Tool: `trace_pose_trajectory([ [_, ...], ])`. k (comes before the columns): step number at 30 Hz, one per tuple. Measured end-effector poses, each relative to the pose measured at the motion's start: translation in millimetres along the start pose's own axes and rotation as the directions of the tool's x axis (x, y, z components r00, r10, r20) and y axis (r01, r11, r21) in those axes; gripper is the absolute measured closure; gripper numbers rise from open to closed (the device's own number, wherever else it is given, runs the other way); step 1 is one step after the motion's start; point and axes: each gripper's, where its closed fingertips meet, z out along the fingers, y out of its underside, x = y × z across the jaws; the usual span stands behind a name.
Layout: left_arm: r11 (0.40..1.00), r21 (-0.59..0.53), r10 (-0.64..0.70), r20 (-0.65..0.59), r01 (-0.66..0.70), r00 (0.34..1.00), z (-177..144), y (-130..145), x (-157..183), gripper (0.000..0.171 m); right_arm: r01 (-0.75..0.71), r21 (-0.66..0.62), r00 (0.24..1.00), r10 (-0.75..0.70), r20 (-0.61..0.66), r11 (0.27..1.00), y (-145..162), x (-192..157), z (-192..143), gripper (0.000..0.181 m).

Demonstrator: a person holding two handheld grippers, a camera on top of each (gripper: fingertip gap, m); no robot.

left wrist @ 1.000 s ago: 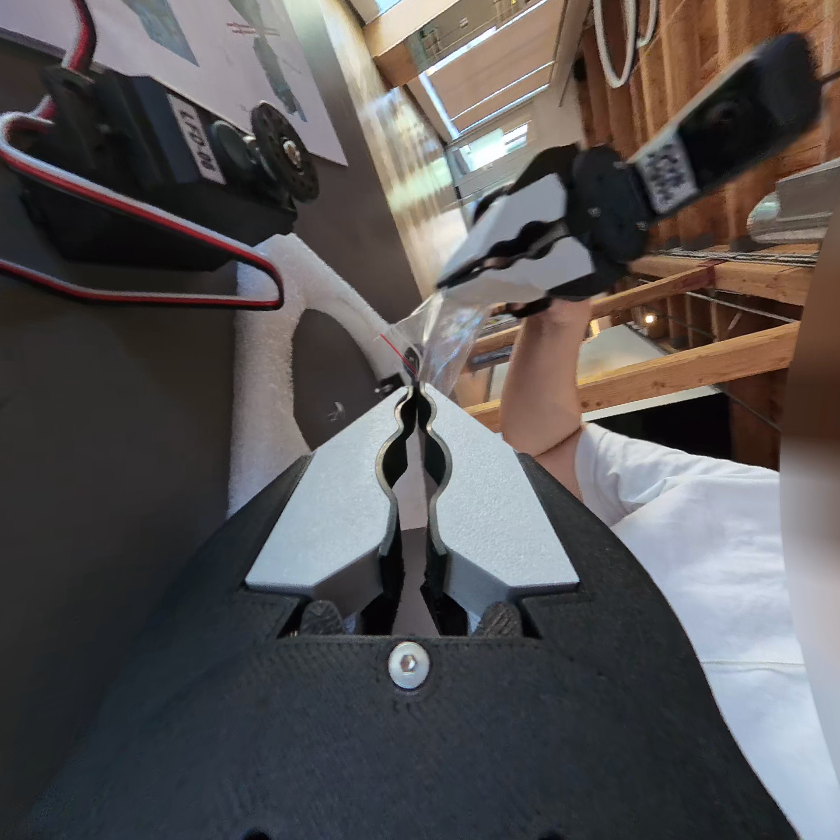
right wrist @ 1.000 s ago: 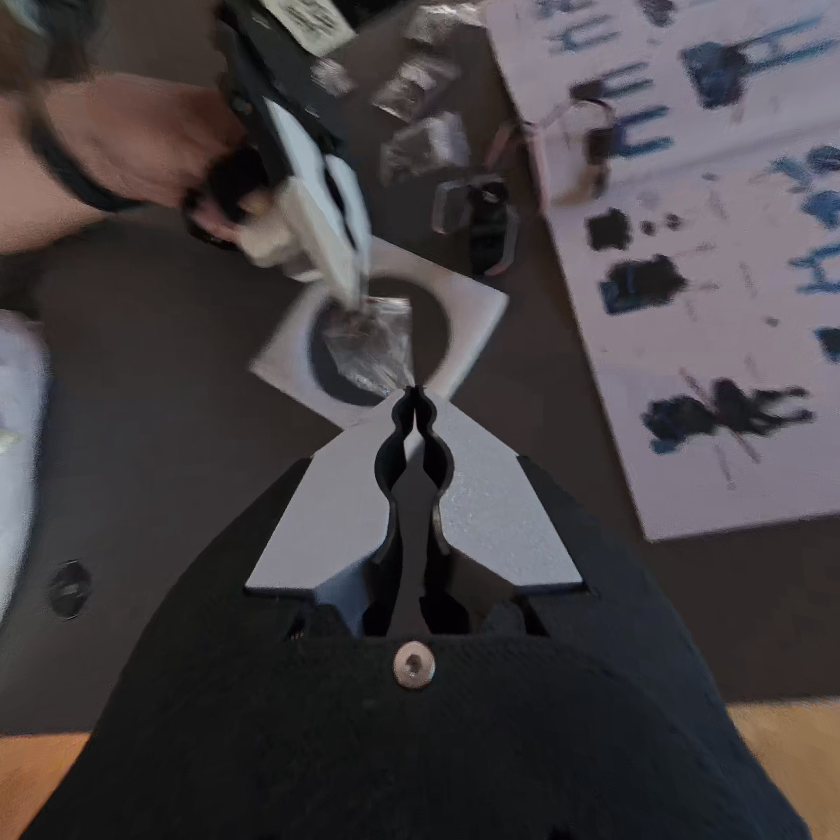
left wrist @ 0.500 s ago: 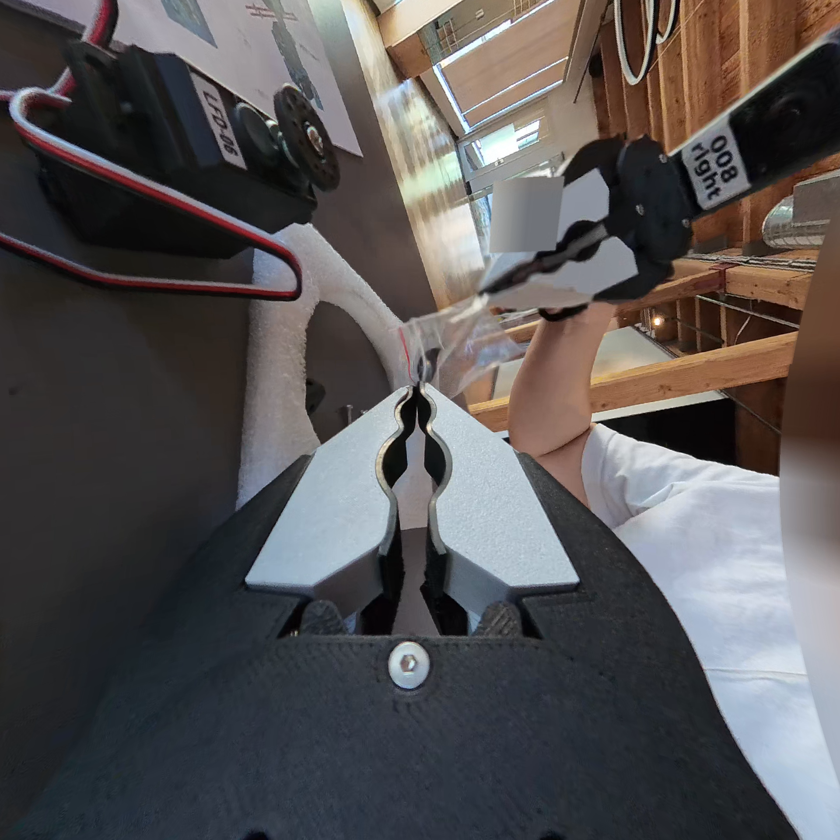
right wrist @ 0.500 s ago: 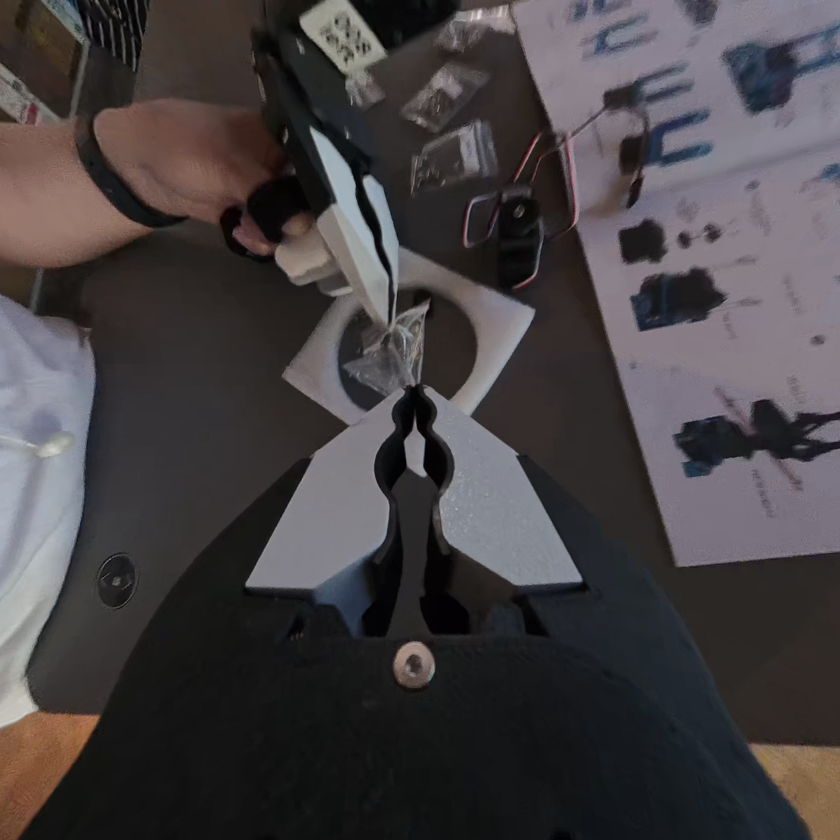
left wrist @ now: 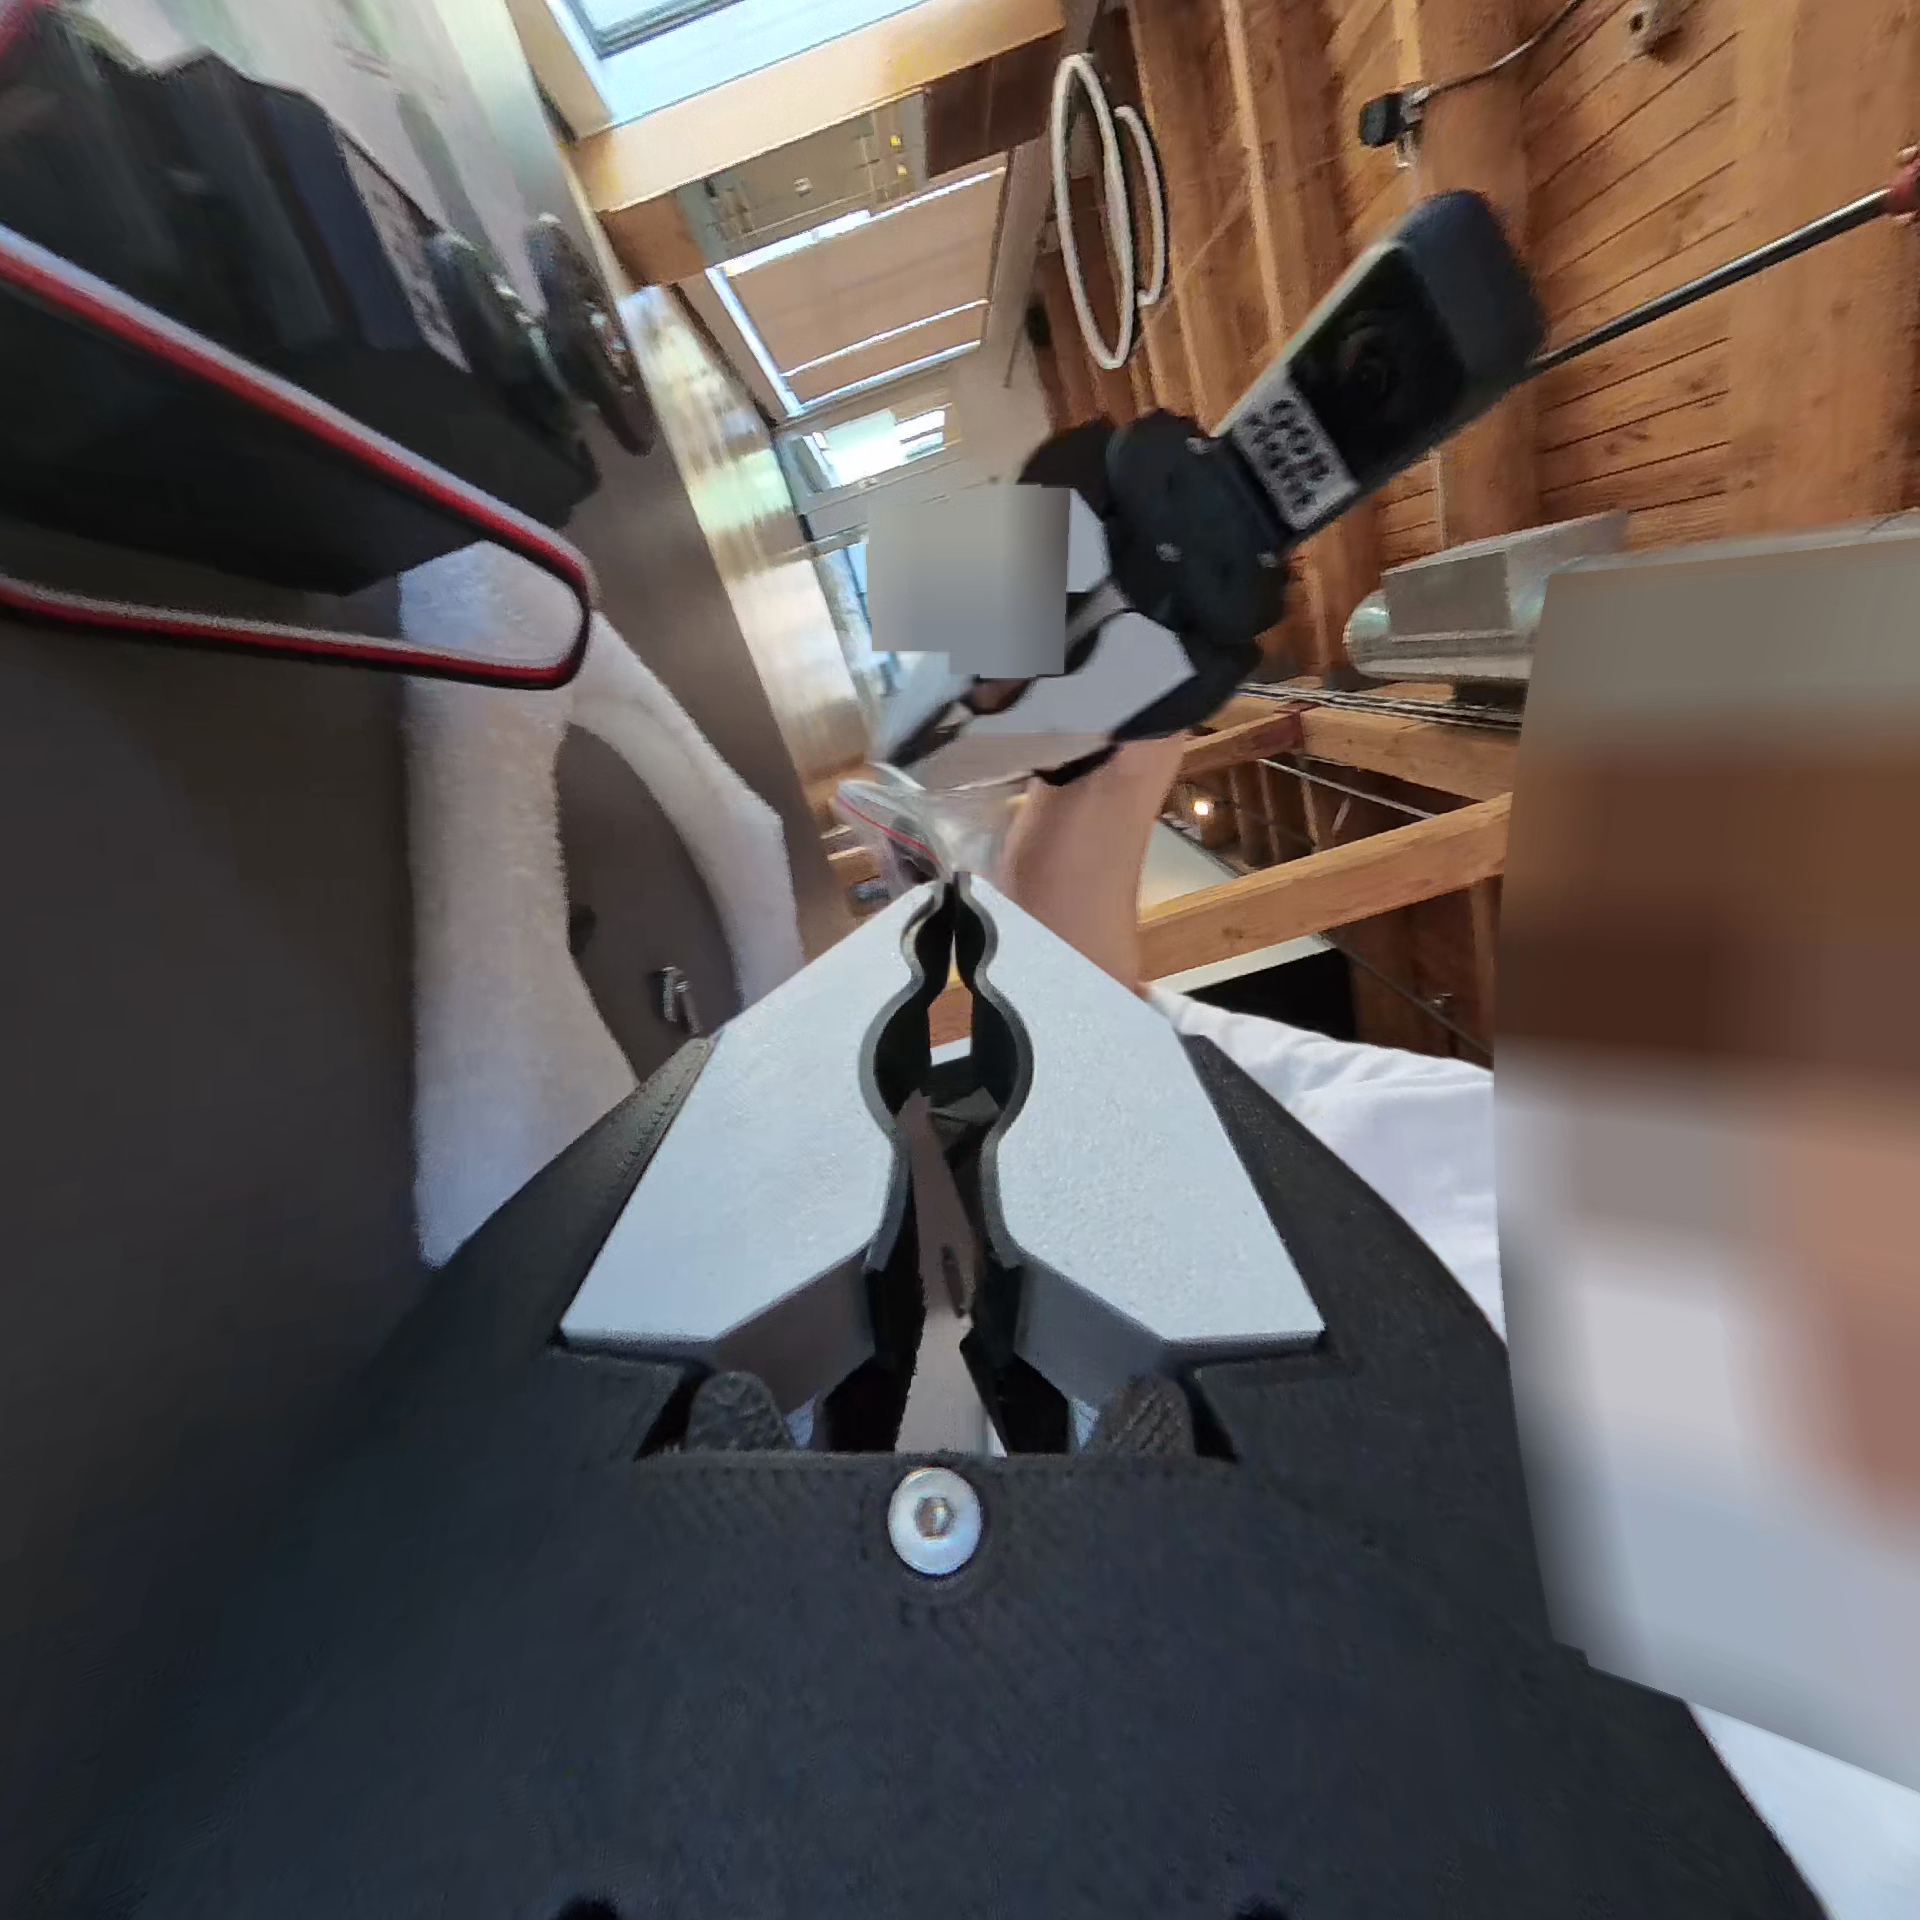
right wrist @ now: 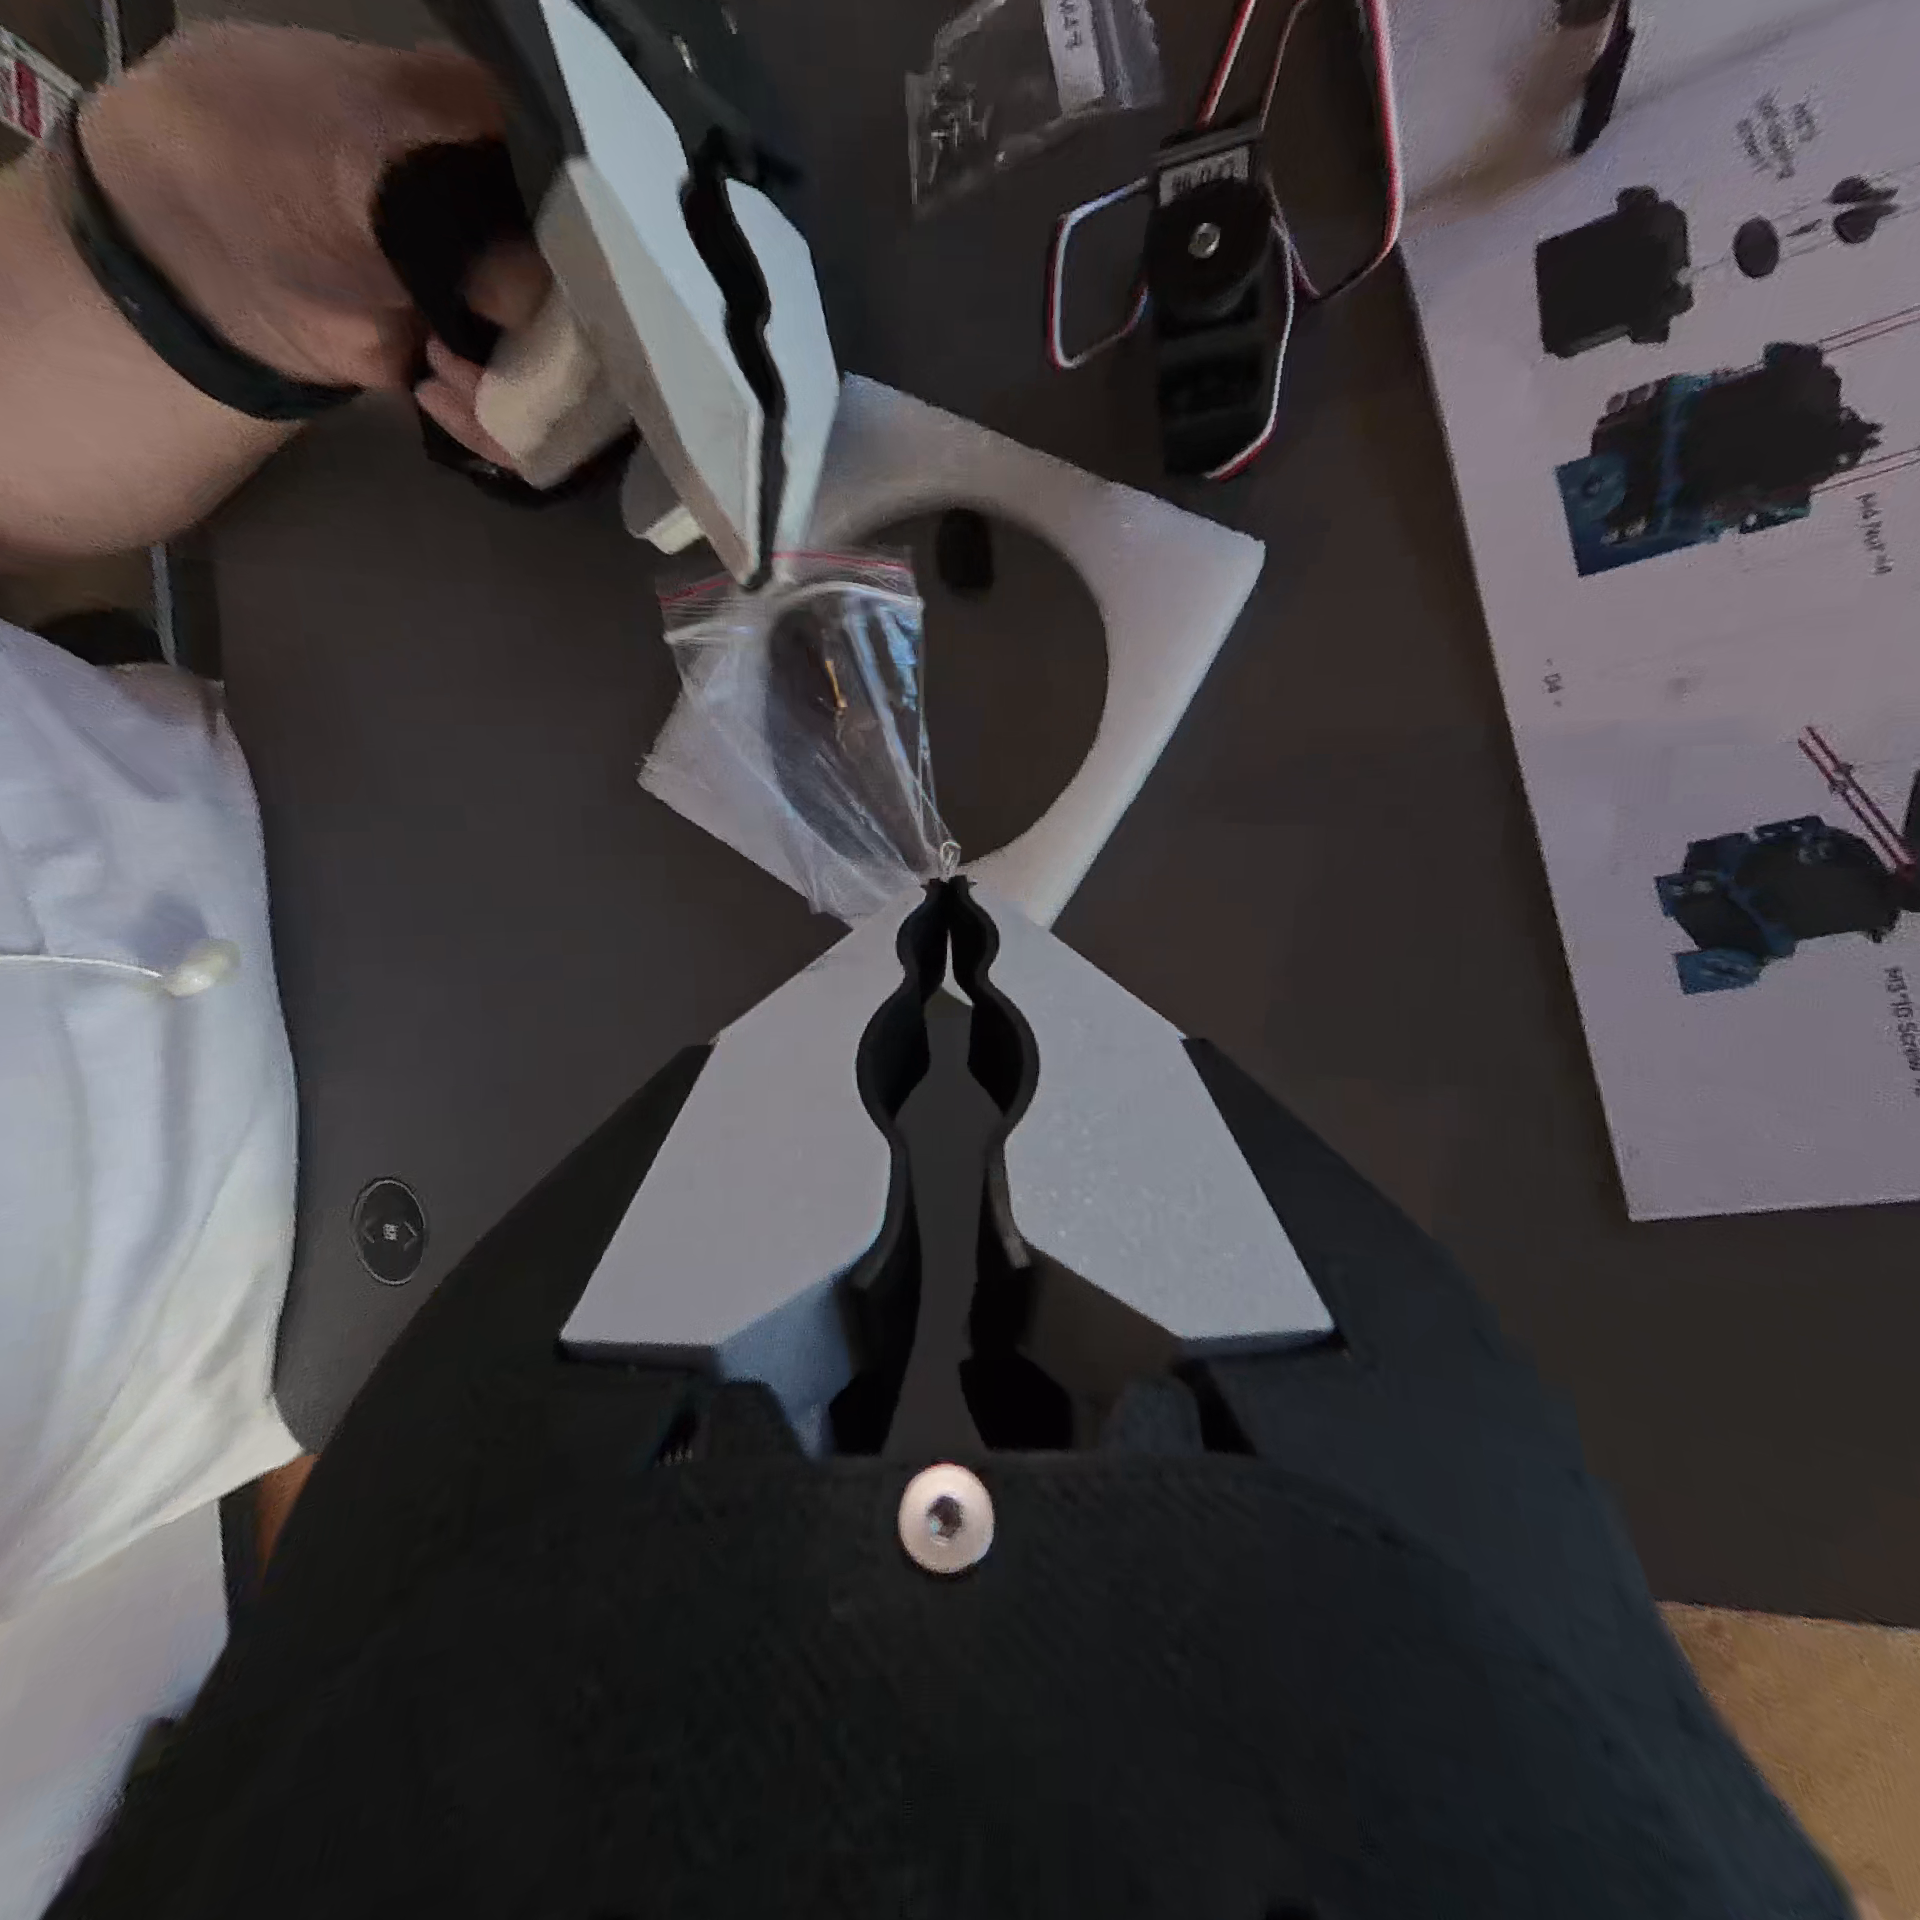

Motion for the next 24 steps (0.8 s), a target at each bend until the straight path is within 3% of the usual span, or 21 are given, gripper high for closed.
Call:
trace_pose_trajectory([
  [3,1.000,0.004,0.021,0.061,-0.021,0.998,-7,-2,-7,0.171,0.052,0.106,0.998,-0.054,0.018,0.993,-21,-13,-15,0.181],
  [4,1.000,0.006,0.019,0.067,-0.019,0.998,-9,-2,-8,0.171,0.039,0.078,0.999,-0.037,-0.019,0.996,-17,-2,-14,0.181],
  [6,1.000,-0.008,0.018,0.089,-0.018,0.996,-8,0,-11,0.171,-0.027,0.026,0.999,0.026,0.024,0.999,-10,-3,-7,0.181],
  [8,1.000,-0.013,0.023,0.102,-0.022,0.995,-8,1,-13,0.171,0.073,0.063,0.997,-0.072,-0.023,0.995,-20,-7,-11,0.181],
  [11,1.000,-0.011,0.009,0.106,-0.008,0.994,-10,0,-16,0.171,-0.006,0.058,1.000,0.005,0.014,0.998,-18,-3,-10,0.181],
  [13,1.000,-0.016,0.025,0.138,-0.023,0.990,-12,1,-19,0.171,0.048,0.113,0.998,-0.051,0.023,0.992,-28,-12,-13,0.181],
  [15,0.999,-0.025,0.038,0.150,-0.035,0.988,-11,2,-20,0.171,0.023,0.043,1.000,-0.022,-0.021,0.999,-17,-1,-8,0.181],
  [18,0.999,-0.030,0.016,0.082,-0.014,0.997,-7,4,-11,0.171,-0.012,0.080,0.999,0.014,-0.031,0.997,-23,4,-14,0.181],
  [21,1.000,-0.027,-0.004,0.061,0.006,0.998,-6,5,-10,0.171,-0.055,-0.017,0.998,0.055,-0.001,0.998,-7,5,-4,0.181],
  [24,0.999,-0.024,0.027,0.103,-0.025,0.994,-9,4,-13,0.171,-0.042,0.071,0.999,0.043,-0.014,0.997,-21,5,-11,0.181],
])
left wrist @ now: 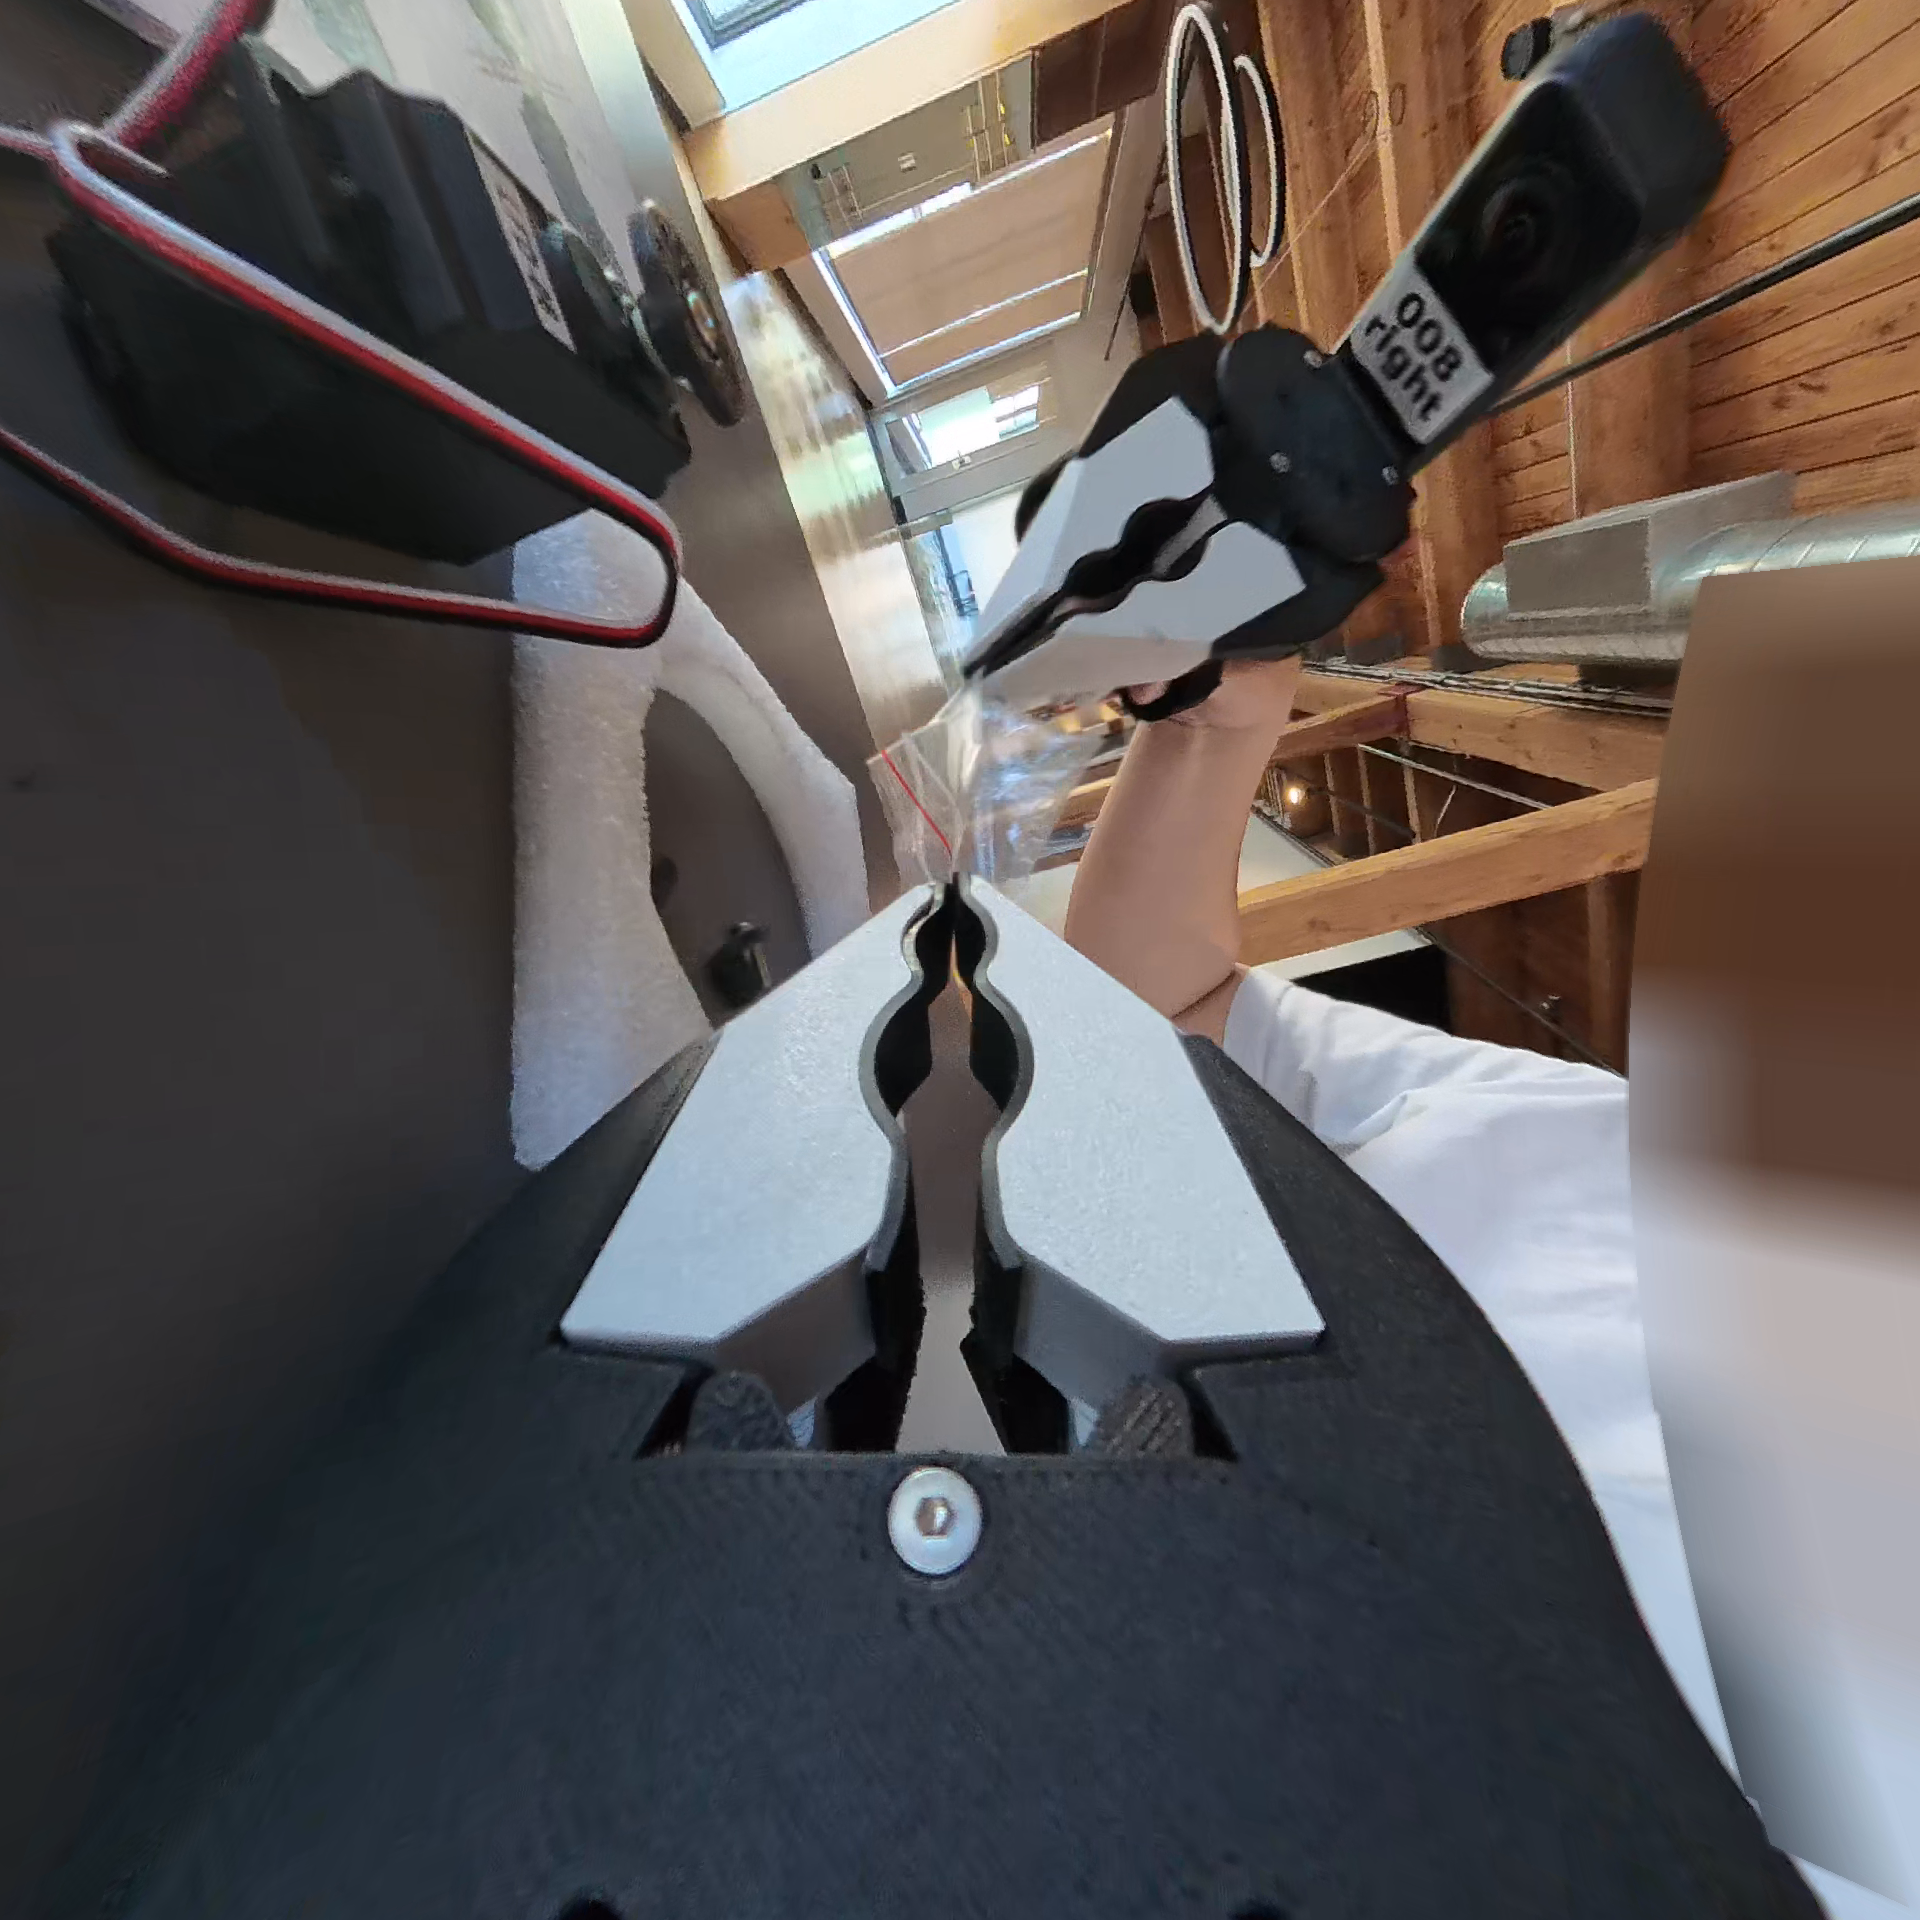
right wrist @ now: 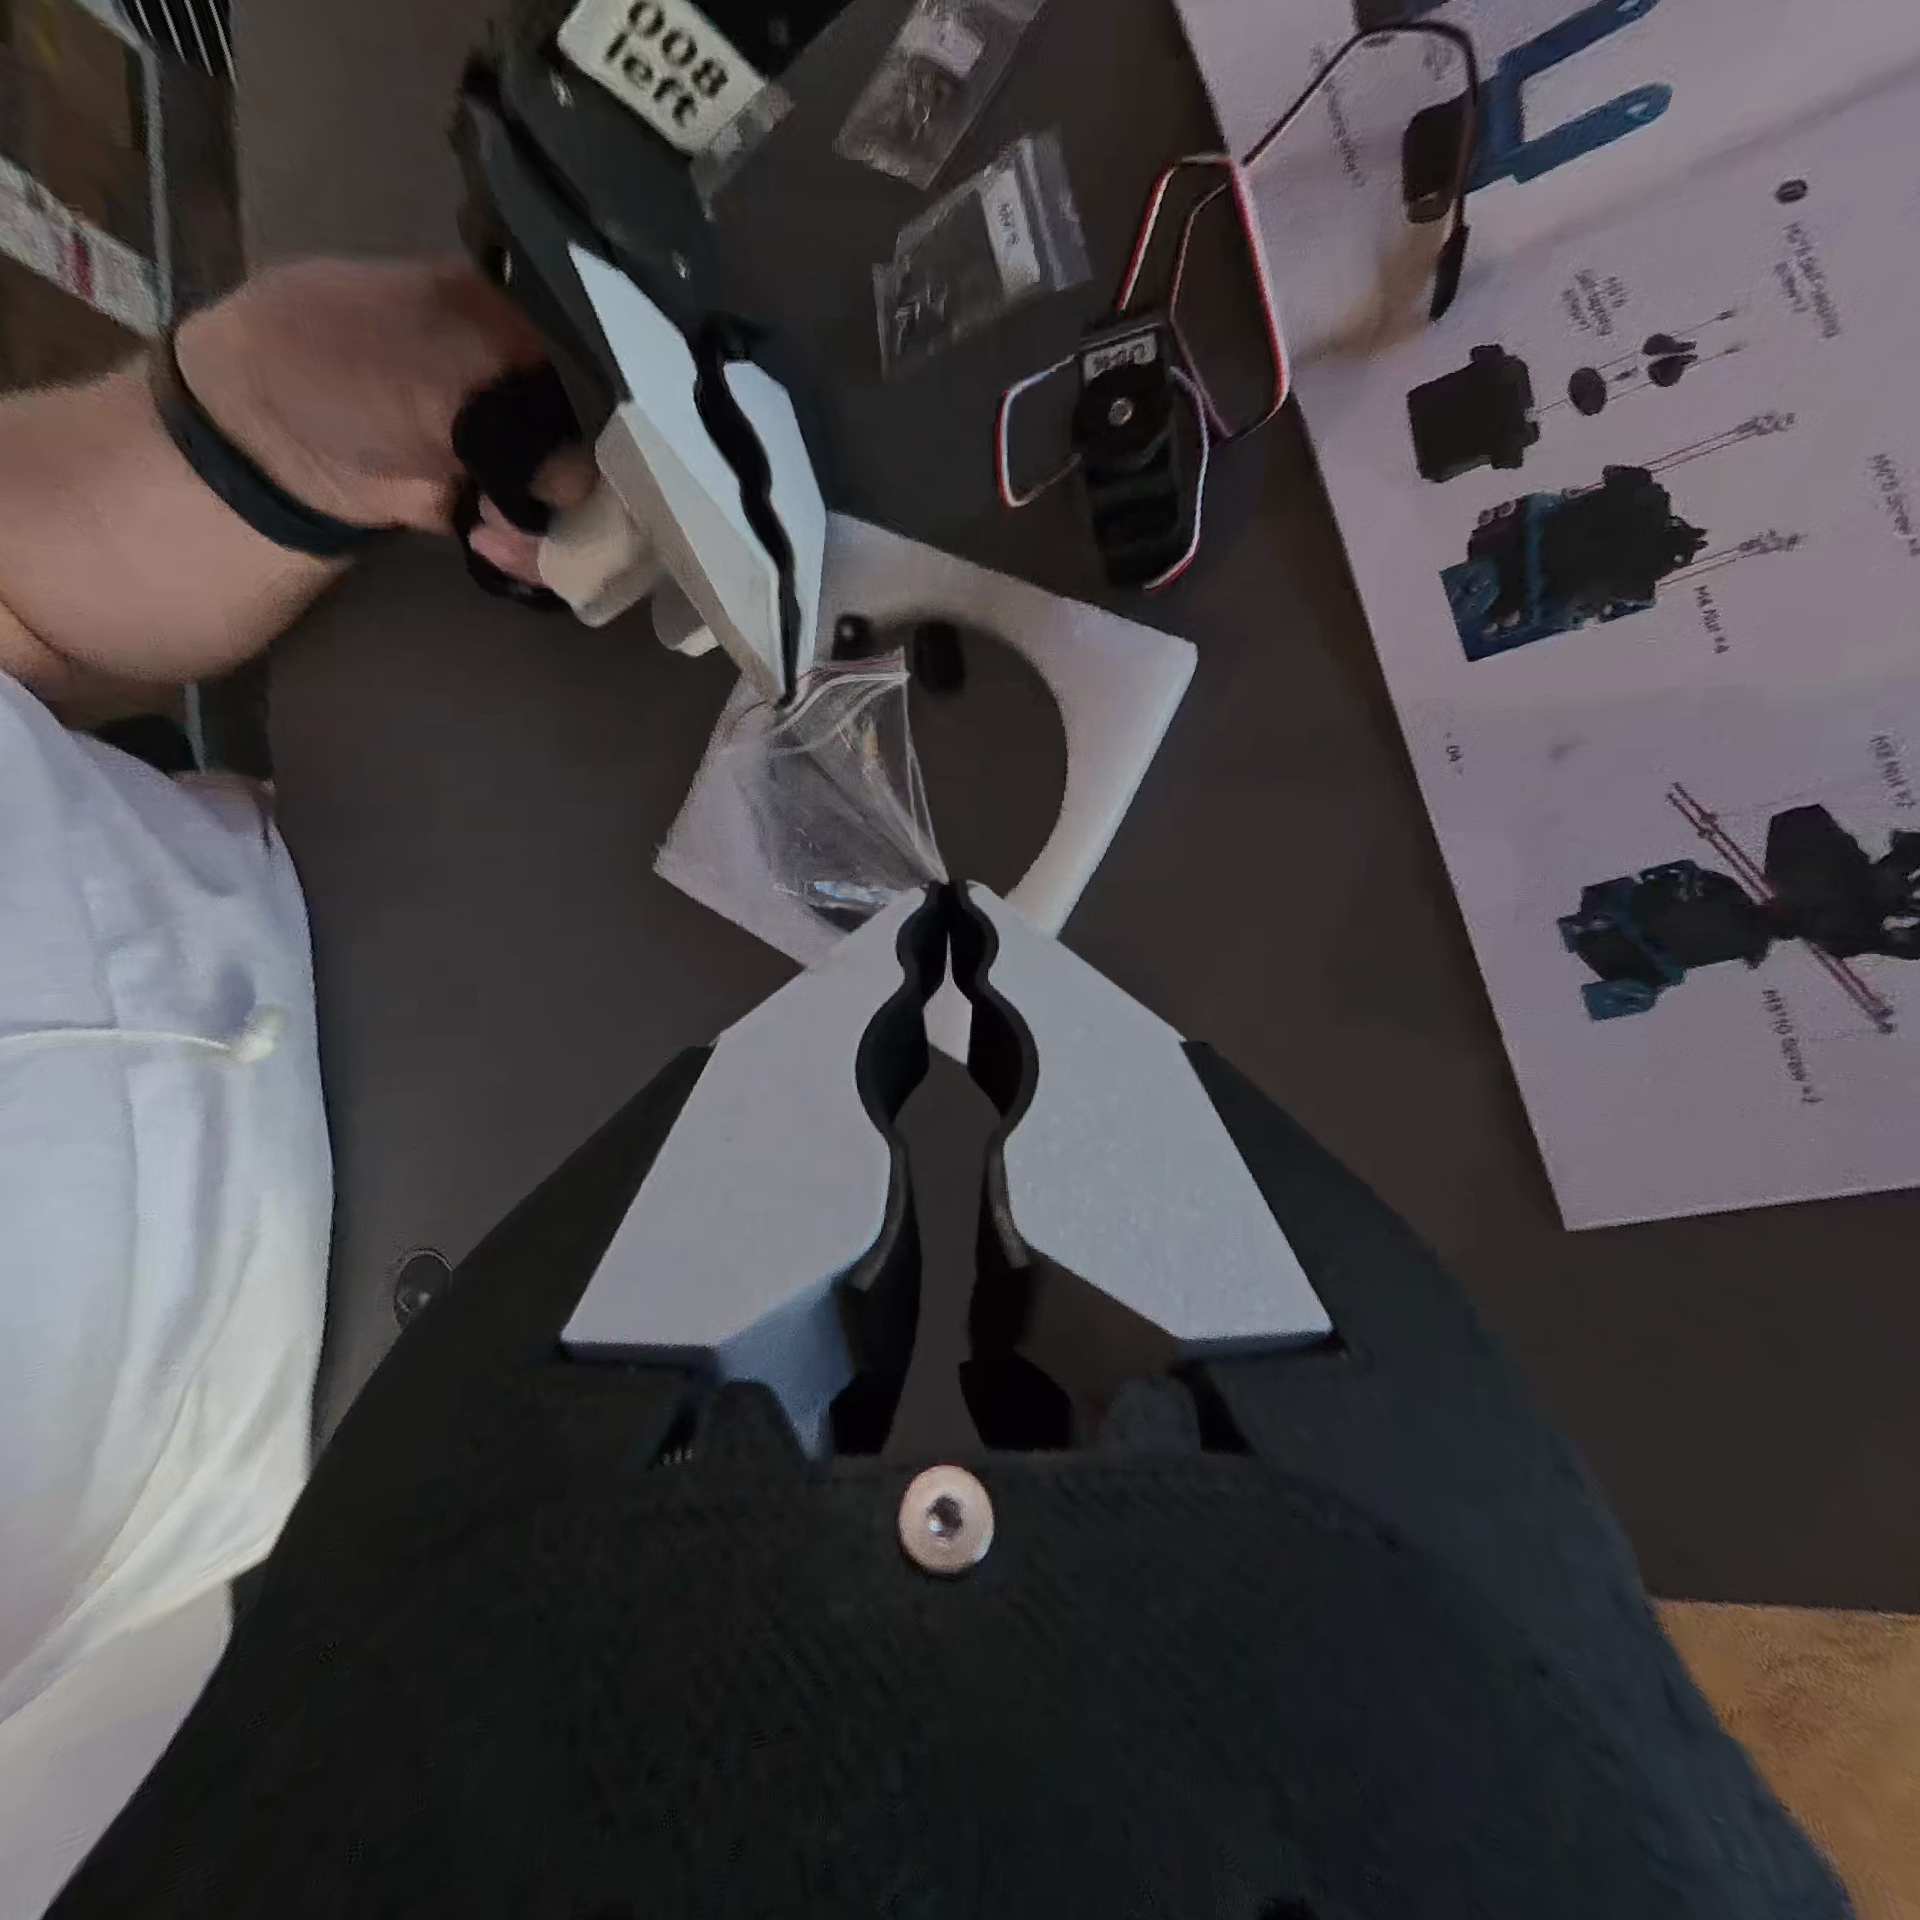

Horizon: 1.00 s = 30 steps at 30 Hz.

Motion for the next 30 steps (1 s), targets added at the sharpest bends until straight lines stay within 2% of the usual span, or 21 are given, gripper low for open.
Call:
trace_pose_trajectory([
  [2,1.000,0.000,0.003,-0.002,-0.003,1.000,-1,0,1,0.171,-0.019,-0.082,1.000,0.020,0.013,0.996,14,0,9,0.181],
  [4,1.000,0.000,0.013,-0.007,-0.013,1.000,-1,-1,3,0.171,0.037,-0.091,0.999,-0.040,-0.021,0.995,12,-2,9,0.181],
  [7,0.999,0.018,0.050,-0.009,-0.049,0.999,-7,-5,8,0.171,0.045,0.040,0.999,-0.044,-0.006,0.998,-8,-15,-4,0.181],
  [10,0.992,-0.022,0.120,-0.010,-0.120,0.993,-8,-2,17,0.171,0.033,0.011,0.999,-0.033,-0.001,0.999,6,-21,2,0.181],
  [13,0.974,-0.079,0.219,0.074,-0.213,0.973,-10,3,16,0.171,0.086,0.105,0.996,-0.086,-0.006,0.991,0,-34,1,0.181],
  [16,0.950,-0.141,0.291,0.087,-0.278,0.953,-17,14,26,0.171,0.107,0.182,0.994,-0.111,0.010,0.977,4,-50,3,0.181],
  [18,0.910,-0.218,0.379,0.099,-0.351,0.920,-24,29,33,0.171,0.124,0.262,0.989,-0.139,0.041,0.957,5,-70,0,0.177],
  [20,0.856,-0.315,0.468,0.136,-0.410,0.873,-32,45,36,0.171,0.147,0.331,0.986,-0.165,0.028,0.932,5,-84,-1,0.159],
  [24,0.730,-0.492,0.607,0.145,-0.475,0.781,-46,73,47,0.171,0.176,0.446,0.969,-0.233,0.076,0.877,-3,-113,8,0.155],
  [28,0.575,-0.668,0.731,0.160,-0.472,0.663,-58,92,47,0.171,0.352,0.429,0.921,-0.389,0.000,0.832,-16,-132,28,0.149],
  [30,0.571,-0.699,0.734,0.200,-0.430,0.648,-60,95,47,0.171,0.416,0.407,0.900,-0.434,-0.053,0.813,-24,-142,38,0.140],
])
